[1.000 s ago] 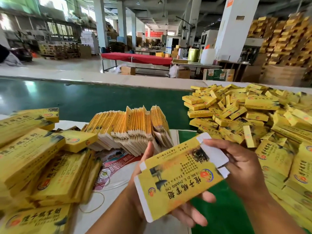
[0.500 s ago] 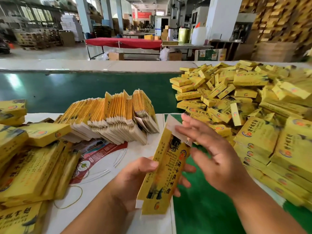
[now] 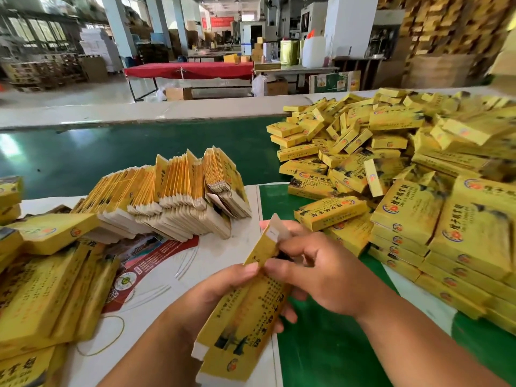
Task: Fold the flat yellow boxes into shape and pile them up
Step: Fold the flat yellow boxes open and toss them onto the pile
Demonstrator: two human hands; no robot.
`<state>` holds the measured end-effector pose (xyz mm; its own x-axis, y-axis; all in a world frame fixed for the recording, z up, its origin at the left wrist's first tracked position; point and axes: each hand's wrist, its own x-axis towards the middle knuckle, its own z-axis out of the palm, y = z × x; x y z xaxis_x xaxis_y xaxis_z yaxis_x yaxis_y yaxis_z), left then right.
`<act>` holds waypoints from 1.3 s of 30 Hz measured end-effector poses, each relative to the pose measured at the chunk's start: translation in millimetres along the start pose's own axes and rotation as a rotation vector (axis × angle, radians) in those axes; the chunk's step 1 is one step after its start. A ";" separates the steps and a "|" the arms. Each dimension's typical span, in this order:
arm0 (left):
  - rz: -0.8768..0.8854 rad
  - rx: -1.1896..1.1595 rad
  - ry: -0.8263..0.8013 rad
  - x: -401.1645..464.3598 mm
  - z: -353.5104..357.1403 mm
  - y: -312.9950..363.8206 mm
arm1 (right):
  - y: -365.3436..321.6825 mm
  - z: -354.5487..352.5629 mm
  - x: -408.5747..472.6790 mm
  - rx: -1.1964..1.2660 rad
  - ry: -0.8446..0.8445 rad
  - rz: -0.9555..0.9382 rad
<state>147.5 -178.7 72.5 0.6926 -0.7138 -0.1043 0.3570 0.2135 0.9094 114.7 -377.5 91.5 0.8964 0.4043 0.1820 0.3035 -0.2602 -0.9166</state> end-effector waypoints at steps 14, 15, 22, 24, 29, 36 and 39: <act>0.033 -0.050 -0.047 -6.6 12.9 -9.7 | 2.9 1.3 2.4 0.143 0.429 0.037; 0.064 -0.013 0.012 -5.8 14.6 -8.7 | 4.8 3.8 2.4 0.098 0.434 0.074; 0.089 0.284 0.324 -5.1 24.6 -7.8 | 6.7 14.2 3.3 0.115 0.267 0.151; 0.131 0.322 0.373 -4.8 27.4 -7.3 | 6.4 13.2 3.0 0.144 0.258 0.154; 0.209 0.410 0.435 -5.0 32.0 -7.9 | 11.0 13.6 3.0 0.146 0.287 0.150; 0.303 0.431 0.507 -3.4 31.2 -9.6 | 12.4 15.3 4.3 0.129 0.310 0.152; 0.325 0.407 0.553 -2.8 31.8 -9.0 | 10.2 16.6 4.6 0.047 0.340 0.139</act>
<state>122.4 -199.9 77.4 0.9750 -0.1961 0.1047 -0.1036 0.0163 0.9945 116.6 -363.6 77.1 0.9866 0.0517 0.1547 0.1628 -0.2488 -0.9548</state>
